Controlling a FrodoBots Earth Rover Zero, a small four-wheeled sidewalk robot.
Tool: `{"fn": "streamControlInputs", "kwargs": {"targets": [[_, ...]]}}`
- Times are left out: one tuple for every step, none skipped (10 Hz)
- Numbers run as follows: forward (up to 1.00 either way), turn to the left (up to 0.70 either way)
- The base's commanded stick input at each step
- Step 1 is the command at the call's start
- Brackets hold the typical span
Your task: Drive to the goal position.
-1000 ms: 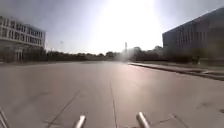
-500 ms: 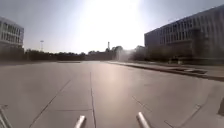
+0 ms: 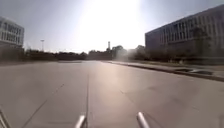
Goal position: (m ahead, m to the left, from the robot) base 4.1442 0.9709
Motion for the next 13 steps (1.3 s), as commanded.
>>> {"fn": "streamControlInputs", "kwargs": {"targets": [[0.7, 0.0], [0.7, 0.0], [0.7, 0.0], [0.7, 0.0], [0.7, 0.0], [0.7, 0.0], [0.7, 0.0], [0.7, 0.0], [0.7, 0.0], [0.7, 0.0], [0.7, 0.0], [0.7, 0.0], [0.7, 0.0]]}}
